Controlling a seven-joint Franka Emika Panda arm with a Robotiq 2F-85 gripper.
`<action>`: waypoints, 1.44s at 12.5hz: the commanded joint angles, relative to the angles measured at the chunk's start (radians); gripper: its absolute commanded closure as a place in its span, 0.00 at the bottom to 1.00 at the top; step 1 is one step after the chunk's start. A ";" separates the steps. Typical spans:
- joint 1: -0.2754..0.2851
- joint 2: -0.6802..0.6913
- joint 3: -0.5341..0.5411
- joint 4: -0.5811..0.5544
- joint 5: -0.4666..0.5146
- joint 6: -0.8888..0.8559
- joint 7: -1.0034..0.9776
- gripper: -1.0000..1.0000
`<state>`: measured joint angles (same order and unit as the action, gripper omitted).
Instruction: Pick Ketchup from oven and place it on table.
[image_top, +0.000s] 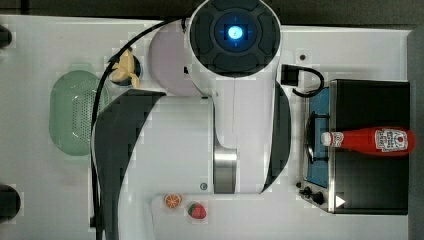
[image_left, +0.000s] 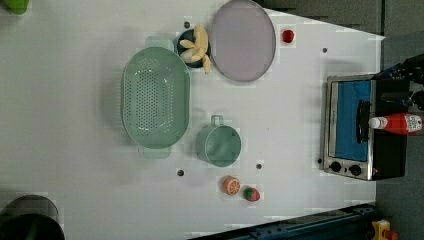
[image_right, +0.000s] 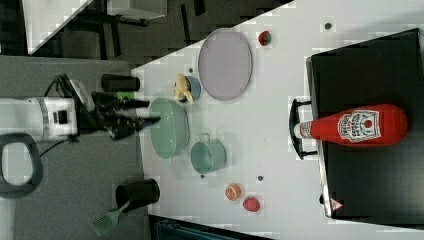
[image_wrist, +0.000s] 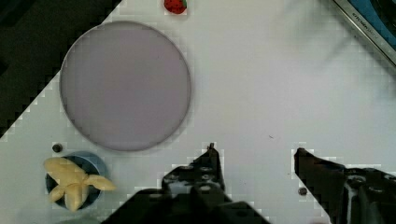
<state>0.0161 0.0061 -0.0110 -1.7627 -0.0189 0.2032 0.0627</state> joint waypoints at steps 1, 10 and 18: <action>-0.016 -0.361 -0.014 -0.185 -0.007 -0.165 0.047 0.21; -0.072 -0.321 -0.176 -0.184 -0.011 -0.112 0.047 0.00; -0.095 -0.095 -0.461 -0.175 -0.011 0.213 0.047 0.00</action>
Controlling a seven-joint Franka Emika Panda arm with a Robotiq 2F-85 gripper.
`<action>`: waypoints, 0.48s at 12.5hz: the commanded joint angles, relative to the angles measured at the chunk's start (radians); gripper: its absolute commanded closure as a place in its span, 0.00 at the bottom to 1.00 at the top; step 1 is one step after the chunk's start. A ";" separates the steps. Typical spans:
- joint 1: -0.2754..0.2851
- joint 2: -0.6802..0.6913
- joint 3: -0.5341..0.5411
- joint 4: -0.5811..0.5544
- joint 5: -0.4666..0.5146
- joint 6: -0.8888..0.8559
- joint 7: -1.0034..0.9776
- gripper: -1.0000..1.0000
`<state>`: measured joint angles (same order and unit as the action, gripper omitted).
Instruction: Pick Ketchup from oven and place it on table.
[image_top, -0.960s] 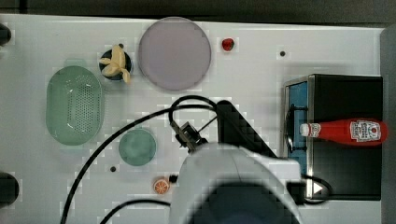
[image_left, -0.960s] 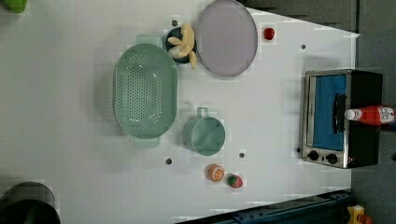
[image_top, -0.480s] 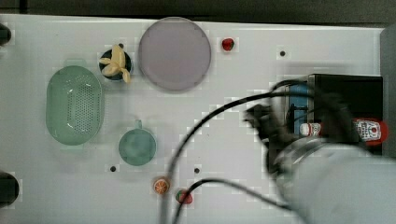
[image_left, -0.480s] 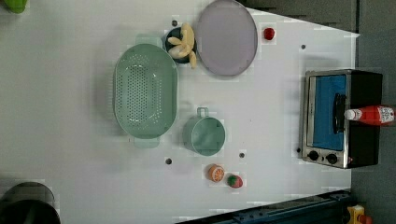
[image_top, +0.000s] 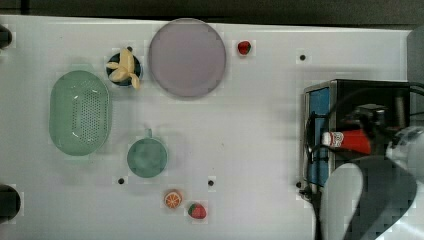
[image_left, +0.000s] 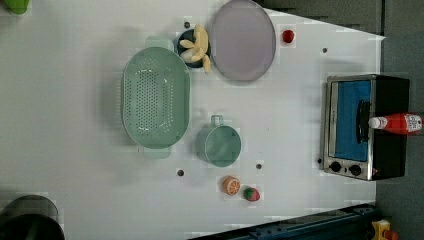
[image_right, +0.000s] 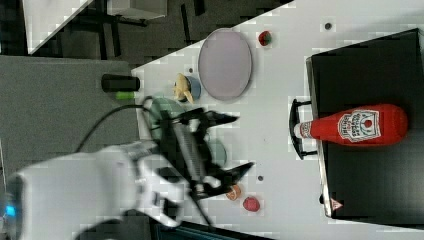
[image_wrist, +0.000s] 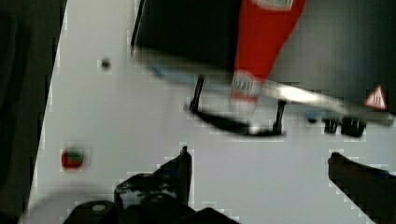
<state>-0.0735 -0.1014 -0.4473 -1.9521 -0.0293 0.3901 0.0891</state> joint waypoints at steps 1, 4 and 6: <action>-0.006 0.054 -0.051 0.022 0.001 0.045 0.021 0.00; -0.011 0.179 -0.120 0.068 0.005 0.087 0.021 0.00; -0.017 0.250 -0.153 0.101 0.007 0.137 0.021 0.00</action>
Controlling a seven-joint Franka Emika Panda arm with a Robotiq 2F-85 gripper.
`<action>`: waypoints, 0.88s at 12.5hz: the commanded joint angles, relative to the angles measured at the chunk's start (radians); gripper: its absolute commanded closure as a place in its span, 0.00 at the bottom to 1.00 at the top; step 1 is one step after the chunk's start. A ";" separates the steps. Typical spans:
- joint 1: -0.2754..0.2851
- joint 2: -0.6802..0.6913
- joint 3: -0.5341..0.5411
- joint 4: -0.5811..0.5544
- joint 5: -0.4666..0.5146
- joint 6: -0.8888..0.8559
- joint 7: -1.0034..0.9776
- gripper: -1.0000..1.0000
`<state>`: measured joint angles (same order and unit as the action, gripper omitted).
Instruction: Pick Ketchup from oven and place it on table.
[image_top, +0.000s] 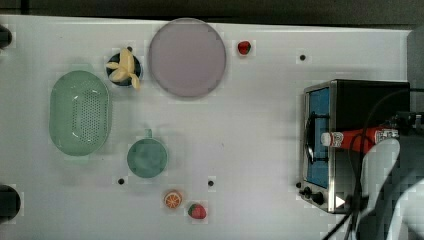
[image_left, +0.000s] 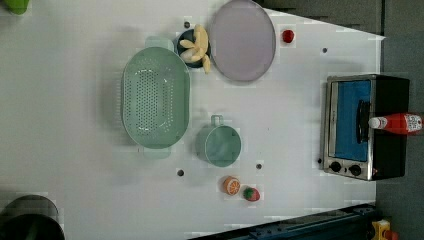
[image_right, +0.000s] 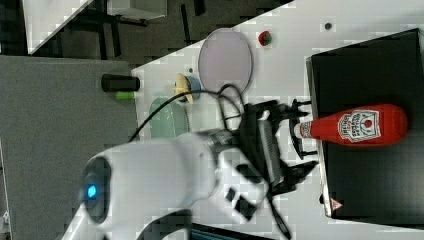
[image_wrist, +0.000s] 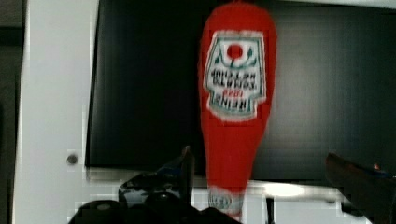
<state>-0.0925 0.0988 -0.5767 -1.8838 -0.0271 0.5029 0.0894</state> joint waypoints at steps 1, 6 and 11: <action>-0.002 0.081 -0.035 0.040 0.006 0.044 0.021 0.00; -0.038 0.201 -0.047 0.043 0.177 0.076 0.020 0.00; -0.045 0.258 -0.045 0.026 0.188 0.153 0.019 0.00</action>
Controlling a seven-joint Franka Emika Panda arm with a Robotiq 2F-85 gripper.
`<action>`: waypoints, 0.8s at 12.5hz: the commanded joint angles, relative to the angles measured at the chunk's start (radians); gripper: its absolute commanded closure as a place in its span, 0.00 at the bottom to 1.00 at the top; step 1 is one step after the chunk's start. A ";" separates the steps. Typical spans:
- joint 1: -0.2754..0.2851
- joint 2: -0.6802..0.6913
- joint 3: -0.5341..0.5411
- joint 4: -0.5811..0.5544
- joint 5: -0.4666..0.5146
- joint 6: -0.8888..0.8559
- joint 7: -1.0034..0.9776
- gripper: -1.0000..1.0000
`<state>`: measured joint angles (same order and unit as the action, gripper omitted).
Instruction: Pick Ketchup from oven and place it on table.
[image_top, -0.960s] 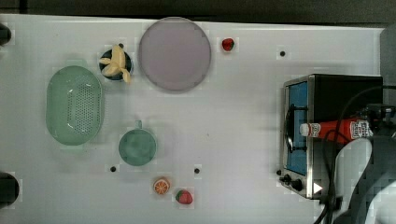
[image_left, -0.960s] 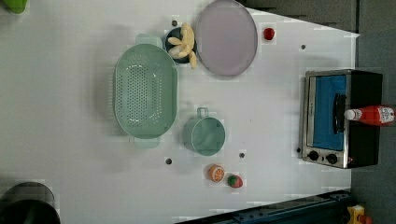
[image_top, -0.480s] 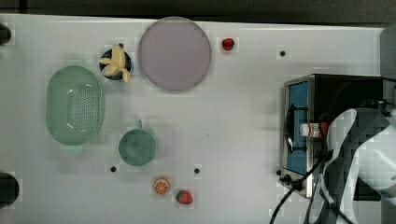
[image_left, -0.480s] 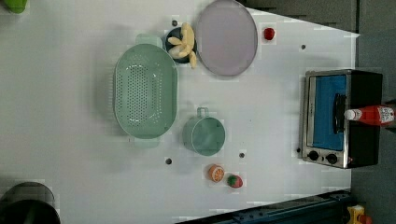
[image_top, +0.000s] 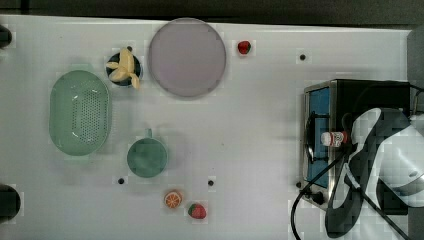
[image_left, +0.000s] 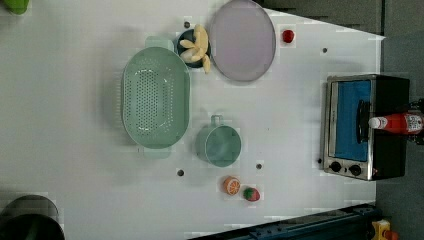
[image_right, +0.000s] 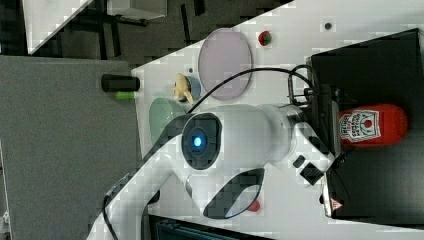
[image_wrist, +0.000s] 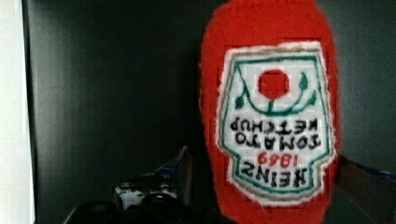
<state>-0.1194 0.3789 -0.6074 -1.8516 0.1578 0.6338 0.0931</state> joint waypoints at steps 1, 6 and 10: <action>-0.018 -0.017 -0.014 -0.014 0.011 0.026 0.015 0.00; -0.018 -0.011 -0.014 -0.027 0.035 0.063 0.015 0.36; -0.009 -0.034 -0.014 0.013 0.029 0.055 0.015 0.36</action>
<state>-0.1338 0.3809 -0.6143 -1.8584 0.1707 0.6836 0.0956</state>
